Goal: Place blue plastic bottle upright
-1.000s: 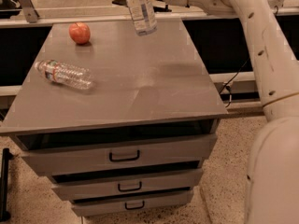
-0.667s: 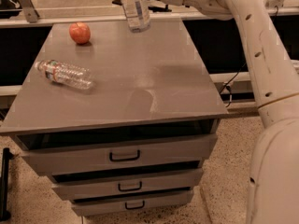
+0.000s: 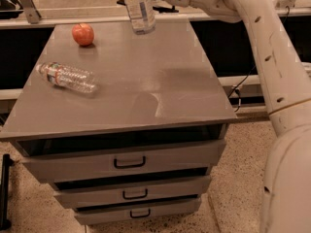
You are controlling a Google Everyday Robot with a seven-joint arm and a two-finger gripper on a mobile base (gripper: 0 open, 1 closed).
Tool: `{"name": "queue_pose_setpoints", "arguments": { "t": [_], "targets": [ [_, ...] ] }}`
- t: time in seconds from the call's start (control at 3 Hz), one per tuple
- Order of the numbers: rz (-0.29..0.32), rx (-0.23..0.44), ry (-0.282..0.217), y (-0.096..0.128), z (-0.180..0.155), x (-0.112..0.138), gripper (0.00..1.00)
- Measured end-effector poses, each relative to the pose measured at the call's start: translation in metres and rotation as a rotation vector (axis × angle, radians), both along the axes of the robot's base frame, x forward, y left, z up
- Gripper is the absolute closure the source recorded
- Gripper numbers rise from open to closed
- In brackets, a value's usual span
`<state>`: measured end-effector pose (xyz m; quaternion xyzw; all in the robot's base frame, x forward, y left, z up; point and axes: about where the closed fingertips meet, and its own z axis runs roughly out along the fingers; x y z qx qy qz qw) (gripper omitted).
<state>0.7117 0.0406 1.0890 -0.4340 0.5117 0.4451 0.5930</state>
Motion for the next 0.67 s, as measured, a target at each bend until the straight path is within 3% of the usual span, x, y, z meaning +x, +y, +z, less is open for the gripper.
{"name": "queue_pose_setpoints", "arguments": {
  "t": [0.67],
  "targets": [
    [0.005,0.062,-0.031,-0.018,-0.056,-0.028,1.0]
  ]
}}
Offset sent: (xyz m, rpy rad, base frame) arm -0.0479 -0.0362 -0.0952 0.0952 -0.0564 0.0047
